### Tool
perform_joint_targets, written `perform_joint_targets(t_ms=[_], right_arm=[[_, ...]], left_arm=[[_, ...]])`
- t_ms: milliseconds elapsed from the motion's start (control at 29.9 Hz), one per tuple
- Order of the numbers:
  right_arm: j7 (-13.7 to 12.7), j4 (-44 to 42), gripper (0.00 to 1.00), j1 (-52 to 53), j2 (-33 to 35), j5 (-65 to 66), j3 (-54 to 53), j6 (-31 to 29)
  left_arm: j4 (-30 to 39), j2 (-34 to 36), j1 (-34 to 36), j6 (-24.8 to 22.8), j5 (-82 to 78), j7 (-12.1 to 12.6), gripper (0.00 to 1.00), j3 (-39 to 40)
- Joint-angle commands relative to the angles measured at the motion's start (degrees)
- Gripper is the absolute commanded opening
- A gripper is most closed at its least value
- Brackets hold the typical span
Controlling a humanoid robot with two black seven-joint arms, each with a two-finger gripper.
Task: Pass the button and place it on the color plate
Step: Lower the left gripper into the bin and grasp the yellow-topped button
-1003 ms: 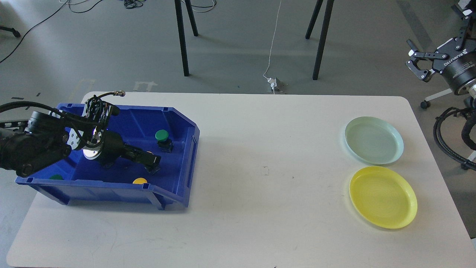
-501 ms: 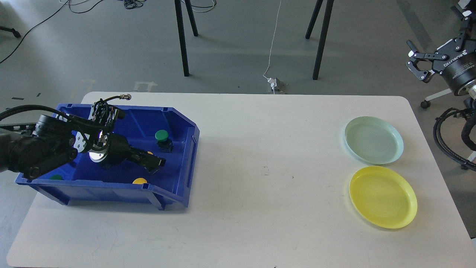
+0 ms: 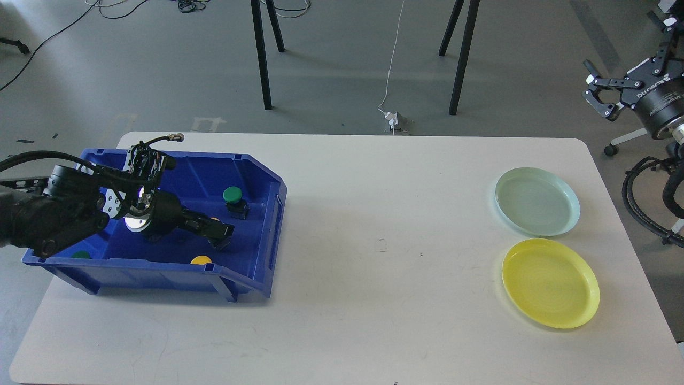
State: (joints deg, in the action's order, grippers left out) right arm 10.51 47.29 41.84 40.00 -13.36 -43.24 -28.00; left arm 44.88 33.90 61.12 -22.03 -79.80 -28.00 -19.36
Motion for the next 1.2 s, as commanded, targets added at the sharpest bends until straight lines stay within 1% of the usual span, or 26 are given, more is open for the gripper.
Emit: perform_joint_targets(t_ms=[0,201,301,401,535,869,1170], right_arm=[[-0.05,0.08,1.0,0.0,0.08,0.0,0.0,0.0],[0.04,0.0,1.0,-0.09,0.08,0.0,0.0,0.0],[0.04,0.0,1.0,-0.09,0.08,0.0,0.0,0.0],[0.04,0.0,1.0,-0.09,0.08,0.0,0.0,0.0],[0.04,0.0,1.0,-0.09,0.17,0.0,-0.09,0.0],[0.04,0.08,1.0,-0.35,0.17,0.0,-0.09,0.0],[0.04,0.0,1.0,-0.44,0.34,0.0,-0.09,0.0]], left_arm=[[-0.05,-0.06,-0.3,0.05,0.0,0.0,0.72,-0.07],[-0.05,-0.23,-0.65,0.4,-0.09,0.0,0.7,0.02],[-0.05,-0.23,-0.65,0.93,-0.09,0.0,0.61,-0.07],[-0.4,-0.23,-0.65,1.19,-0.09,0.0,0.56,-0.07],[-0.58,-0.23,-0.65,2.33,-0.09,0.0,0.54,-0.07],[-0.41,-0.23,-0.48,2.95,-0.09,0.0,0.47,0.02],[0.39,0.21,-0.48,2.6,-0.26,0.0,0.47,-0.07]])
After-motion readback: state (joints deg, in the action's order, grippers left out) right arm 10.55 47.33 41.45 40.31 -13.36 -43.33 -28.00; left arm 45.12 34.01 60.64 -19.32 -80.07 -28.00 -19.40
